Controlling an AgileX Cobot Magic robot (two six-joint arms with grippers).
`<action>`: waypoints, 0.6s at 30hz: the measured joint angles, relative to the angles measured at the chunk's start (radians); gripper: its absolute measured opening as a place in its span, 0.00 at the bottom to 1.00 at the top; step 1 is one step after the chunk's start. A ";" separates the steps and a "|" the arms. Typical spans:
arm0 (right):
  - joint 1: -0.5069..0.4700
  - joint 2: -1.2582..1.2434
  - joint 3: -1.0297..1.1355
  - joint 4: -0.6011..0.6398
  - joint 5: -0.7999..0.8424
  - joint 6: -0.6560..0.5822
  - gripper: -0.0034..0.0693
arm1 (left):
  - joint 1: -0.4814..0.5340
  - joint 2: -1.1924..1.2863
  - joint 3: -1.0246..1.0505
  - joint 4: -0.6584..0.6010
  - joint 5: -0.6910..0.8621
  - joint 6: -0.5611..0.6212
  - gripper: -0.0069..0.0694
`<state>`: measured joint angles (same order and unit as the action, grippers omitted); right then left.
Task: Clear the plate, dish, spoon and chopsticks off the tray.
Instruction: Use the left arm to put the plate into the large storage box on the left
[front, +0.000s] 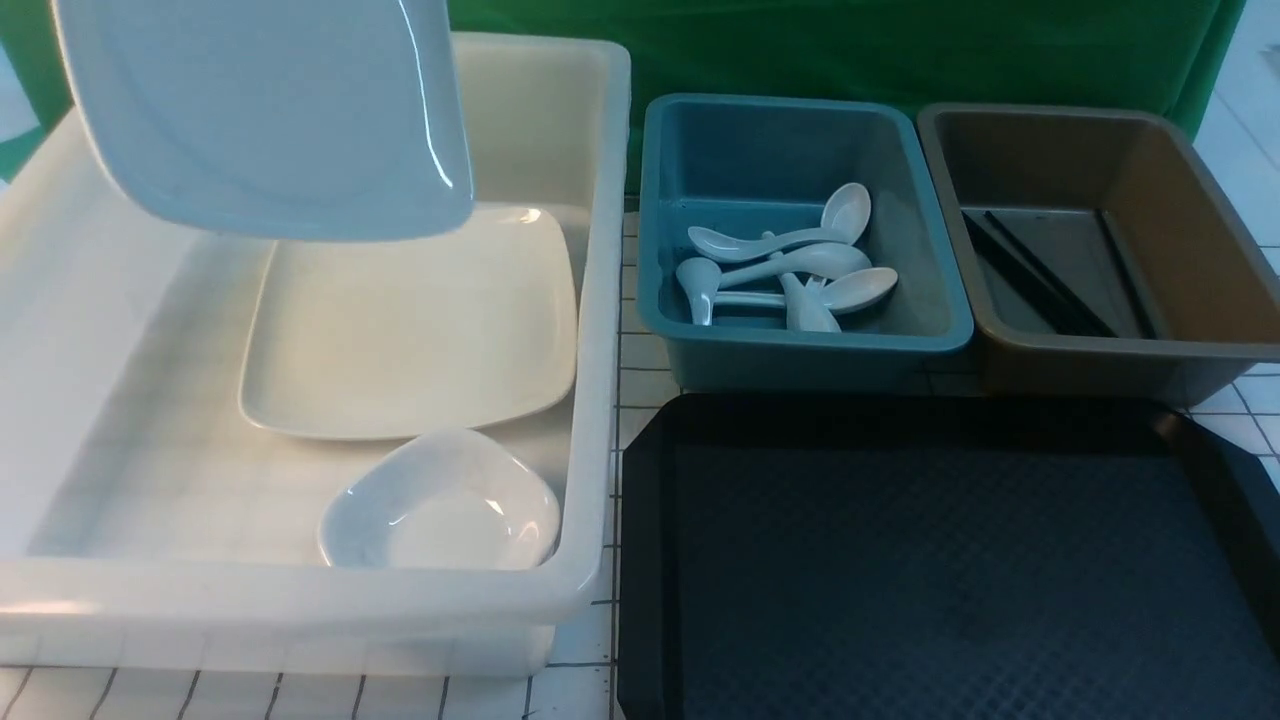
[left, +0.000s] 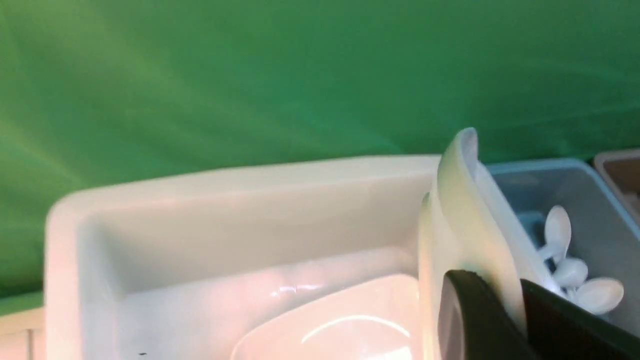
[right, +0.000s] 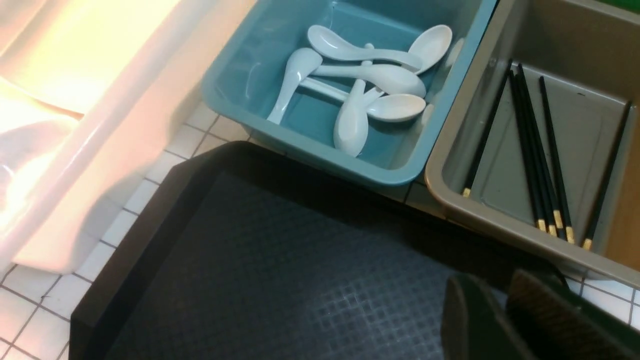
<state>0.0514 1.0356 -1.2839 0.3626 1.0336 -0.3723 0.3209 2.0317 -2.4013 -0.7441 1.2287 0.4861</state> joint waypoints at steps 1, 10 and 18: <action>0.000 0.000 0.000 0.001 0.000 0.000 0.26 | -0.002 0.019 0.000 -0.011 0.002 0.011 0.08; 0.000 0.000 0.000 0.014 -0.001 0.000 0.25 | -0.010 0.185 0.000 -0.077 0.006 0.045 0.08; 0.000 0.000 0.000 0.015 -0.005 0.007 0.25 | -0.010 0.269 0.000 -0.101 0.000 0.055 0.08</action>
<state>0.0514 1.0356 -1.2839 0.3776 1.0284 -0.3652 0.3104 2.3004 -2.4013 -0.8452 1.2290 0.5415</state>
